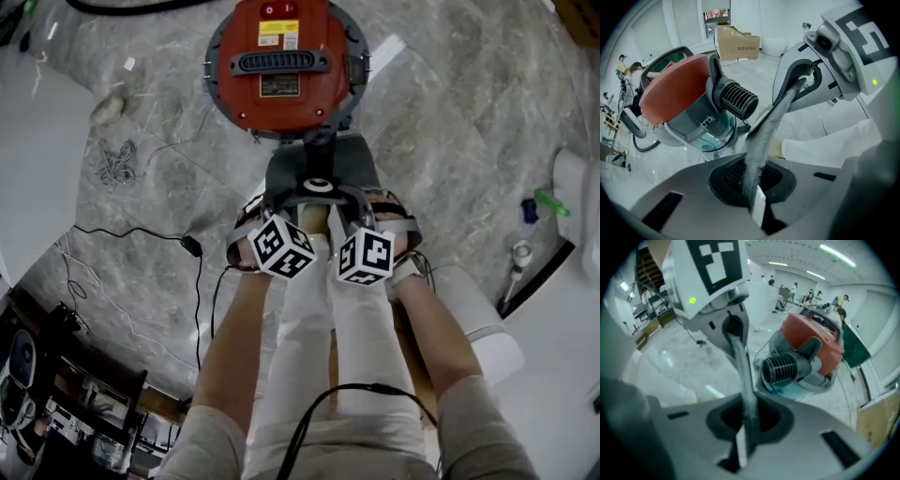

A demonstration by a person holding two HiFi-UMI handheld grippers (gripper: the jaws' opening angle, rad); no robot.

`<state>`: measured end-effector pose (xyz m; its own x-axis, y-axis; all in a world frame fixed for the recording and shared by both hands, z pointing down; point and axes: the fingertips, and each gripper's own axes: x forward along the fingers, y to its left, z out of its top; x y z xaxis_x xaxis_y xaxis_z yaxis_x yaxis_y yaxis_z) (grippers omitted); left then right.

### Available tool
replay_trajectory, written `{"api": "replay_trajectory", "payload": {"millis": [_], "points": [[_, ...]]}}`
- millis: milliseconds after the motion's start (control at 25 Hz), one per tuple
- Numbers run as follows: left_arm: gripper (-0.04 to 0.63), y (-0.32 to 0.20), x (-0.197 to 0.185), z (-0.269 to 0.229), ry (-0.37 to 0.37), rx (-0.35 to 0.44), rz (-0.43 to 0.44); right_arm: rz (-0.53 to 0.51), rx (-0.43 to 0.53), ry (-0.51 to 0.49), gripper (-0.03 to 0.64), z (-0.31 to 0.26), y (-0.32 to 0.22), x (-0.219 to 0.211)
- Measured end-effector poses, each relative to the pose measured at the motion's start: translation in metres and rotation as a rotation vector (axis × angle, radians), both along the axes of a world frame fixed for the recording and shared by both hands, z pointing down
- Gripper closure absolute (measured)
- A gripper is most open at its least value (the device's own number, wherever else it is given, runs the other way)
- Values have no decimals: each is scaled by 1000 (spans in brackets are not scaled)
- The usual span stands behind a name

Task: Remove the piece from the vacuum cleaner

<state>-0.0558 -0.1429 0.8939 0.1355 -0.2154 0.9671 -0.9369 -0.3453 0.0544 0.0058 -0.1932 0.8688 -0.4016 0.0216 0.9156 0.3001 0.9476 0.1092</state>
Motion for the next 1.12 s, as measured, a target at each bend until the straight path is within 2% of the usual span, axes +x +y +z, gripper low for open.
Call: {"api": "replay_trajectory", "payload": {"millis": [80,200,440,800,1120], "points": [[561,13,9,-3,-7,27,26,-28,1,-2,580,-4,14,9],[561,35,22,-11,7,24,55,-62,-12,-7,580,-13,34,21],[561,56,33,-43,25,44,4,-81,-45,-33,580,-50,57,31],[561,51,20,-140,-5,139,35,-82,-73,-136,580,-154,58,21],[561,48,10,-223,-23,200,22,-30,-78,-180,580,-237,56,10]]}}
